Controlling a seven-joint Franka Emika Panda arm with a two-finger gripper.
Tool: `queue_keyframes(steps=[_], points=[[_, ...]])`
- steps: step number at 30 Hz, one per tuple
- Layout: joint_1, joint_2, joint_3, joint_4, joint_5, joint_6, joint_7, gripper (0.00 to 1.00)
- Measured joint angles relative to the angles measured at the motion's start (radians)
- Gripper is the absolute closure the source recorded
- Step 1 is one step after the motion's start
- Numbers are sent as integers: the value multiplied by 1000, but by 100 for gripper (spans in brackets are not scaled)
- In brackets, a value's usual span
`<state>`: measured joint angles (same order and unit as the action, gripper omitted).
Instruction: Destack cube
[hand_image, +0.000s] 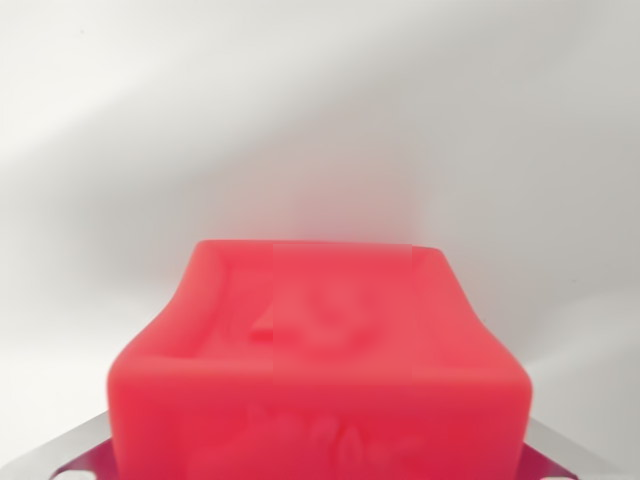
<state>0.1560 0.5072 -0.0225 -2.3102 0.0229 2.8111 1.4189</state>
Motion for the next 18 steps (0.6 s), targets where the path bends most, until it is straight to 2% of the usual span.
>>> queue_keyframes(steps=[9,10,18], points=[[-2,23,2,7,0,18,0,100],[-2,24,2,8,0,18,0,0],[-3,25,3,8,0,19,0,0]])
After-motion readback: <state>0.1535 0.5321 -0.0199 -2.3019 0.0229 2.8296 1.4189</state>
